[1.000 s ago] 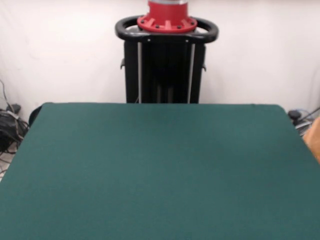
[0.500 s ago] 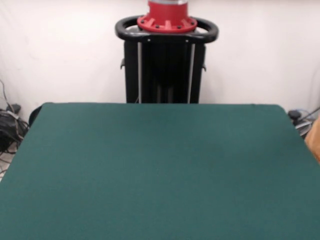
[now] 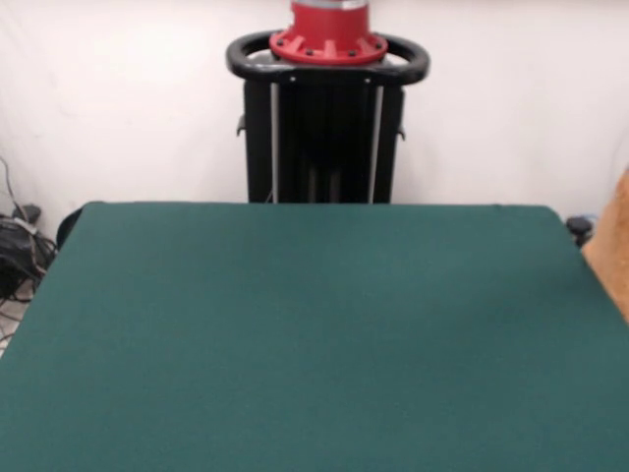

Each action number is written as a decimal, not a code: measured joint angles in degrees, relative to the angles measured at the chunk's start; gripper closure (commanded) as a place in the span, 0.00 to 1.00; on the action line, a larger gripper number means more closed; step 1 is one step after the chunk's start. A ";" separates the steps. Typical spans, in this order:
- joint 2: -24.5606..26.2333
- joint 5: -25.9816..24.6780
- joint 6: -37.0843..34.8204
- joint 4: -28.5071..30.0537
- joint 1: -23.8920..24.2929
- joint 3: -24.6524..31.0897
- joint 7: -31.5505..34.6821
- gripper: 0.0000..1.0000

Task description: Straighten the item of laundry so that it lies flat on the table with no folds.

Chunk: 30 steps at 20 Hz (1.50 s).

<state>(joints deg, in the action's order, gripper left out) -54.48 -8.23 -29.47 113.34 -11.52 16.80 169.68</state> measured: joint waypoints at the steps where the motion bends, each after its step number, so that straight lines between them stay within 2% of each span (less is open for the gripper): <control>1: -0.01 -0.23 0.06 0.17 0.54 0.26 -0.19 1.00; 8: -0.02 -5.36 1.29 3.97 10.81 4.74 -4.79 1.00; 10: -0.04 -5.82 1.43 4.25 11.59 5.04 -5.10 1.00; 11: 0.02 -7.53 2.04 5.20 14.47 6.18 -6.28 1.00; 16: 0.50 -10.96 2.97 6.92 20.72 8.46 -8.85 1.00; 20: 1.06 -13.74 3.03 7.72 26.37 10.40 -11.34 1.00; 21: 1.37 -15.06 3.05 8.08 29.55 11.54 -12.90 1.00; 23: 1.61 -15.91 3.04 8.19 31.65 12.19 -14.12 1.00; 24: 1.88 -16.88 3.04 8.19 34.29 13.10 -15.70 1.00; 30: 3.27 -18.90 3.03 7.65 40.99 15.44 -21.40 1.00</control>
<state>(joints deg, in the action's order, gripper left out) -51.21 -27.13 -26.44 120.99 29.46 32.24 148.28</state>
